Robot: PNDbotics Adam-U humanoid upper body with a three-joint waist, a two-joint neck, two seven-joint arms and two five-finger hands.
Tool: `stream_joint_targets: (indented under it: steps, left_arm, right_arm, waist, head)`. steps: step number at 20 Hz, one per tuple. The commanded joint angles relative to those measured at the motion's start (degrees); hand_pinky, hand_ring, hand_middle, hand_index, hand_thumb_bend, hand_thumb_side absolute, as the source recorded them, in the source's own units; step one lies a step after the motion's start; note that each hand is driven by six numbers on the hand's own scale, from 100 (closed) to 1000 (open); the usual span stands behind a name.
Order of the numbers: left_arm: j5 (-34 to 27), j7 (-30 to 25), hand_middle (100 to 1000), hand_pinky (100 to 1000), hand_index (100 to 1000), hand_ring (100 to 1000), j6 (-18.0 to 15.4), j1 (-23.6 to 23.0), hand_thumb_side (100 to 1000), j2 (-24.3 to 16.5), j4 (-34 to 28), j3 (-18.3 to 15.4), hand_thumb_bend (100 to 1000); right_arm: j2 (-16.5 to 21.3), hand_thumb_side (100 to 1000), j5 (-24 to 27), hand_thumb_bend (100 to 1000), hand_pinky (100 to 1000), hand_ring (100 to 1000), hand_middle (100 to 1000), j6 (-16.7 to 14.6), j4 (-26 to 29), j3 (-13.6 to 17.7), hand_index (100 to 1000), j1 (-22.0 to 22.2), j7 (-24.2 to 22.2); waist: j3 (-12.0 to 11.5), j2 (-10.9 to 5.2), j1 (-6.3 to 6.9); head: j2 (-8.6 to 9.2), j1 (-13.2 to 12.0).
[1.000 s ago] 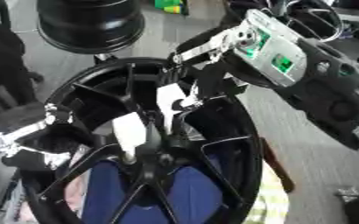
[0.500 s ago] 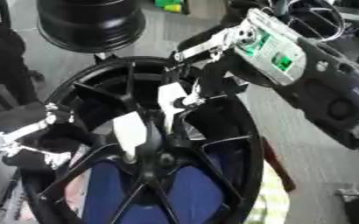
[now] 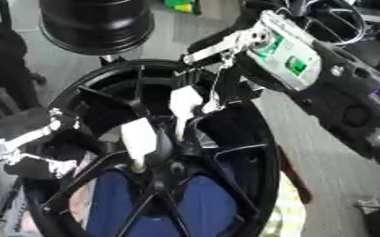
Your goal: Pull the pin out of the wheel hub.
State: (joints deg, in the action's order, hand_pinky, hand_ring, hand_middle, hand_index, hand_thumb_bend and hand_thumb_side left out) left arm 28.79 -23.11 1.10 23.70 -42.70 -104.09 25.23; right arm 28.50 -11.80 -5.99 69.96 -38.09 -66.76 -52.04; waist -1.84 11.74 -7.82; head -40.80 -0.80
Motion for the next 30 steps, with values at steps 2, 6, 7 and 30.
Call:
stream_joint_targets:
  steps: [2,6,7,30]
  left_arm:
    - [0.2,-0.1,592,727,735,702,0.3,0.0,218,-0.7,0.8,0.1,239]
    - [0.1,0.0,592,728,735,702,0.2,-0.1,216,-0.7,0.9,0.1,239]
    - [0.2,0.0,592,728,735,702,0.2,-0.1,215,-0.7,0.9,0.1,239]
    - [1.0,3.7,593,730,736,702,1.6,-5.6,210,-3.6,0.8,-3.8,247]
  right_arm:
    - [1.0,100,1.3,100,771,687,463,2.2,0.5,2.6,574,-1.7,0.1]
    - [1.4,100,3.0,100,753,652,415,4.5,1.9,4.1,517,-2.5,0.2]
    - [1.8,100,3.1,100,752,650,411,4.8,2.4,4.4,513,-2.8,0.3]
    - [27.8,100,-5.4,100,789,668,461,11.8,5.7,29.8,559,16.9,15.6]
  waist:
    - [0.1,-0.77,0.48]
    - [0.3,-1.00,0.59]
    - [0.4,-1.07,0.62]
    - [7.1,-0.44,1.82]
  head:
    - [0.30,0.0]
    - [0.36,-0.2]
    - [0.37,-0.2]
    - [1.17,-7.6]
